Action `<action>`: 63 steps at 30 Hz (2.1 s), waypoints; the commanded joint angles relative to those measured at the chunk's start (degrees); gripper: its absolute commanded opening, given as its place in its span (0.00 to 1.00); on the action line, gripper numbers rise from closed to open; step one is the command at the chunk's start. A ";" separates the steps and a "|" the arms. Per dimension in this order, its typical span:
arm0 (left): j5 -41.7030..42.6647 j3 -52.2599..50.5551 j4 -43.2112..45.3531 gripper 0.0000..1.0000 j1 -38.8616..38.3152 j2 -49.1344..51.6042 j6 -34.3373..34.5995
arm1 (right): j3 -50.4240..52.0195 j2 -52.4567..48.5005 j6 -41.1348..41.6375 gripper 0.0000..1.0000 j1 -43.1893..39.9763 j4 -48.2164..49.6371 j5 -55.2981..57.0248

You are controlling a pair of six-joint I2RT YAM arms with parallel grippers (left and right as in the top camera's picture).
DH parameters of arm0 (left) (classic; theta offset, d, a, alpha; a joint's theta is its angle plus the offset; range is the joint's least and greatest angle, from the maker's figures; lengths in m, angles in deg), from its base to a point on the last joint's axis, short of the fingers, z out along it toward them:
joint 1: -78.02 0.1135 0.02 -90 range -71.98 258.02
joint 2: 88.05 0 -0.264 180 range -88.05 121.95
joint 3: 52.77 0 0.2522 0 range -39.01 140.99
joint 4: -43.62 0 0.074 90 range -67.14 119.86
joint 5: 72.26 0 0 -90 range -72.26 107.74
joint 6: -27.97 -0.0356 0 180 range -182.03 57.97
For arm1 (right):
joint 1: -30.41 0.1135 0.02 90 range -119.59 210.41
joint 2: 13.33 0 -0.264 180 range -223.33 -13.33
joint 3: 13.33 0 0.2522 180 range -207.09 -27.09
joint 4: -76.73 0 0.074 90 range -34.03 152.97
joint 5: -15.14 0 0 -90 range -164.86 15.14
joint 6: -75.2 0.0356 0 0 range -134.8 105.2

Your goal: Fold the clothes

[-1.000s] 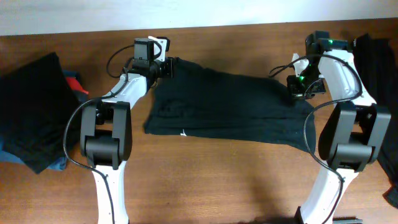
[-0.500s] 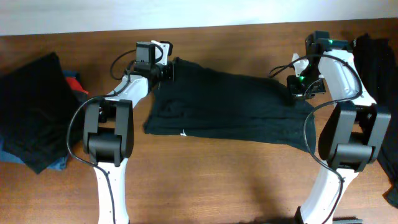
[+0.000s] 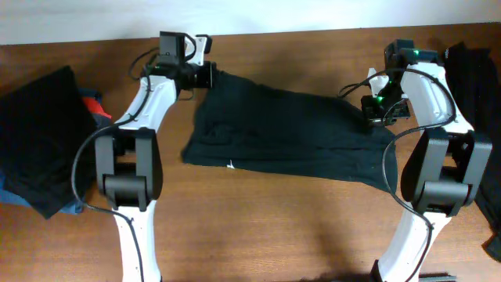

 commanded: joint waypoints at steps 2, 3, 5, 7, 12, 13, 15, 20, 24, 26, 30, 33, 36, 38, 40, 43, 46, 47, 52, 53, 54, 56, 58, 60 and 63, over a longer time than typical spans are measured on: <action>-6.08 1.05 -7.61 0.01 2.19 -4.55 -1.38 | -0.81 1.25 0.07 0.04 0.11 -0.68 0.74; -6.19 1.05 -9.40 0.01 2.45 -4.55 -1.38 | -0.81 1.25 0.07 0.04 0.09 -0.85 0.92; -6.38 1.03 -13.55 0.01 2.97 -4.55 -1.38 | -0.81 1.25 0.09 0.04 0.11 -1.49 1.16; -6.36 1.03 -15.23 0.01 3.02 -4.55 -1.38 | -0.81 1.25 0.07 0.04 0.11 -1.92 1.16; -6.36 1.03 -18.49 0.01 2.99 -4.55 -1.40 | -0.81 1.25 4.15 0.04 -0.61 -2.89 4.11; -6.36 1.03 -19.74 0.01 2.99 -4.55 -1.66 | -0.81 1.25 5.49 0.04 -1.38 -3.06 4.15; -6.36 1.03 -21.03 0.00 2.95 -4.55 -2.80 | -0.81 1.25 5.75 0.04 -2.23 -3.43 4.15; -6.32 1.03 -25.18 0.01 2.95 -4.55 -4.59 | -0.79 1.22 8.87 0.04 -5.49 -4.96 4.24; -6.25 1.03 -26.27 0.00 2.95 -4.55 -4.59 | -0.76 1.16 9.77 0.04 -7.34 -5.11 4.17; -5.38 1.03 -26.71 0.01 2.93 -4.55 -4.59 | -0.59 1.14 9.75 0.04 -7.65 -5.25 4.15; -3.74 1.03 -28.17 0.01 2.67 -4.55 -4.57 | -0.37 1.11 9.75 0.04 -7.67 -5.73 4.04; -3.72 1.03 -29.81 0.01 2.38 -4.55 -4.57 | -0.11 1.07 9.75 0.04 -7.67 -6.21 3.93; -2.67 1.03 -32.57 0.00 2.23 -4.55 -4.57 | 0.35 1.03 9.75 0.04 -7.67 -7.21 3.93; -2.45 1.03 -34.40 0.00 2.25 -4.55 -4.57 | 0.87 1.03 9.75 0.05 -7.67 -7.98 3.93; -2.45 1.03 -36.00 0.00 2.25 -4.55 -4.57 | 1.70 1.03 9.70 0.05 -7.67 -8.76 3.93; -2.45 1.03 -37.46 0.00 2.25 -4.55 -4.57 | 3.17 1.03 9.55 0.09 -7.67 -9.60 3.93; -2.47 1.03 -39.06 0.01 2.25 -4.55 -4.57 | 4.90 1.03 9.55 0.09 -7.67 -9.40 3.96; -2.49 1.03 -39.58 0.00 2.25 -4.55 -4.57 | 5.68 1.01 9.55 0.09 -7.67 -9.16 3.96; -4.52 1.03 -41.35 0.01 2.23 -4.55 -4.59 | 8.72 1.01 9.55 0.09 -7.67 -7.89 3.96; -4.92 1.03 -41.72 0.01 2.19 -4.55 -4.57 | 9.18 1.01 9.55 0.09 -7.67 -7.72 3.96; -5.07 1.03 -42.10 0.01 2.21 -4.55 -4.57 | 9.62 1.01 9.55 0.09 -7.67 -7.54 3.98; -5.14 1.03 -42.36 0.01 2.21 -4.55 -4.57 | 10.03 0.98 9.55 0.13 -7.67 -7.21 3.98; -5.53 1.03 -42.47 0.01 2.25 -4.55 -4.57 | 10.03 0.92 9.55 0.17 -7.67 -6.95 3.98; -6.64 1.03 -43.01 0.02 2.25 -4.55 -4.57 | 10.03 0.92 9.55 0.18 -7.69 -6.78 4.11; -9.57 1.03 -44.33 0.09 2.25 -4.55 -4.59 | 10.03 0.92 9.55 0.22 -7.69 -6.71 5.05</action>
